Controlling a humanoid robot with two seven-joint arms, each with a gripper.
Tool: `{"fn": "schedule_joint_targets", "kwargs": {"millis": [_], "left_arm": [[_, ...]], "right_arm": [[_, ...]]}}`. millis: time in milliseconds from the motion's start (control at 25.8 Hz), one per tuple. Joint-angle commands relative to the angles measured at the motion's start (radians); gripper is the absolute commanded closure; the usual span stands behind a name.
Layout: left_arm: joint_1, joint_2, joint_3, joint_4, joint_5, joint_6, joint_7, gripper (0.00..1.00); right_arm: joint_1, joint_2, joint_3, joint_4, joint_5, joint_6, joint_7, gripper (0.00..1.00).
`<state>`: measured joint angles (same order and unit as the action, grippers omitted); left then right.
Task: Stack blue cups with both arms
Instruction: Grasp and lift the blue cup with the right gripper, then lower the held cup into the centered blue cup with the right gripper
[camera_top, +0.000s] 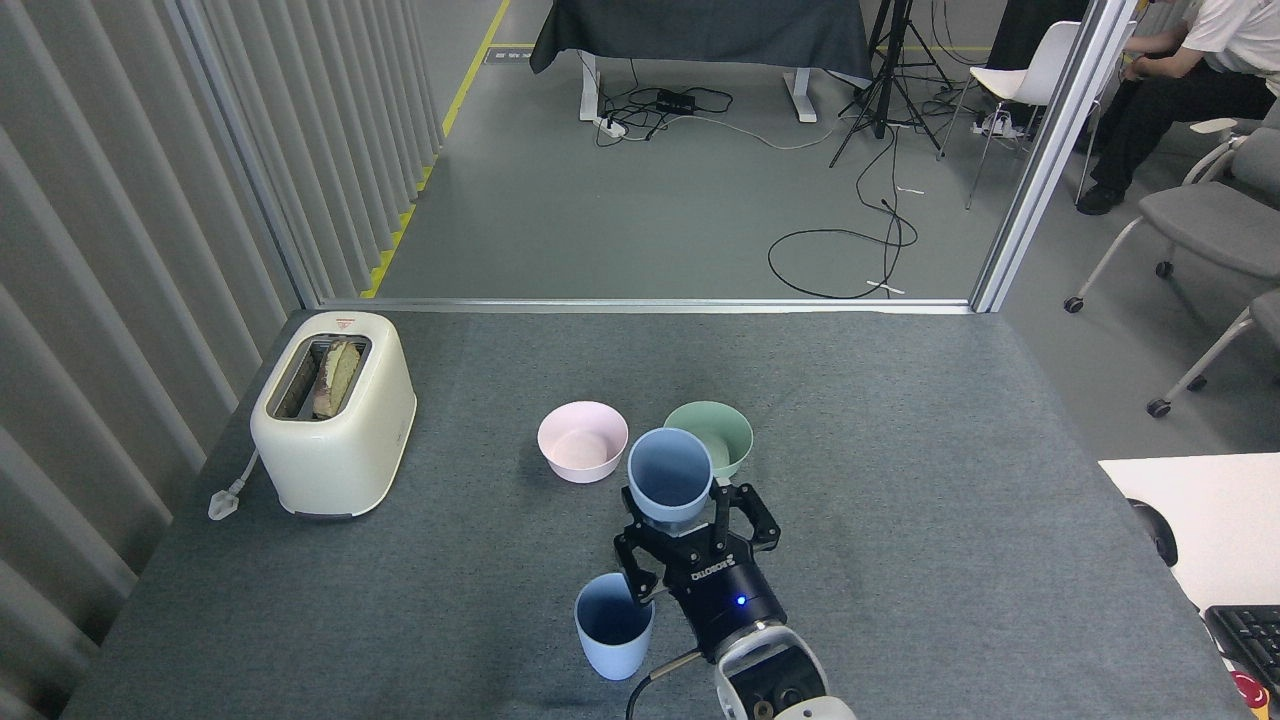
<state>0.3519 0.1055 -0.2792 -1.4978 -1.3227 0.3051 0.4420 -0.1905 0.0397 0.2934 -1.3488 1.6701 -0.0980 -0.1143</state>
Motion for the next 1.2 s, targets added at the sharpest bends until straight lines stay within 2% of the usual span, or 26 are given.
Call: {"fn": "schedule_joint_targets", "kwargs": {"millis": [0, 193, 1161], "left_arm": [[-0.007, 0.0, 0.0, 0.01, -0.001, 0.0, 0.0, 0.0], [-0.025, 0.002, 0.002, 0.018, 0.0, 0.0, 0.0, 0.0], [-0.027, 0.002, 0.018, 0.03, 0.0, 0.0, 0.0, 0.0]], "right_arm": [[0.077, 0.016, 0.064, -0.055, 0.008, -0.009, 0.004, 0.37], [0.146, 0.014, 0.082, -0.081, 0.01, -0.025, 0.002, 0.36], [0.172, 0.017, 0.073, -0.041, 0.01, -0.035, -0.002, 0.34]]}}
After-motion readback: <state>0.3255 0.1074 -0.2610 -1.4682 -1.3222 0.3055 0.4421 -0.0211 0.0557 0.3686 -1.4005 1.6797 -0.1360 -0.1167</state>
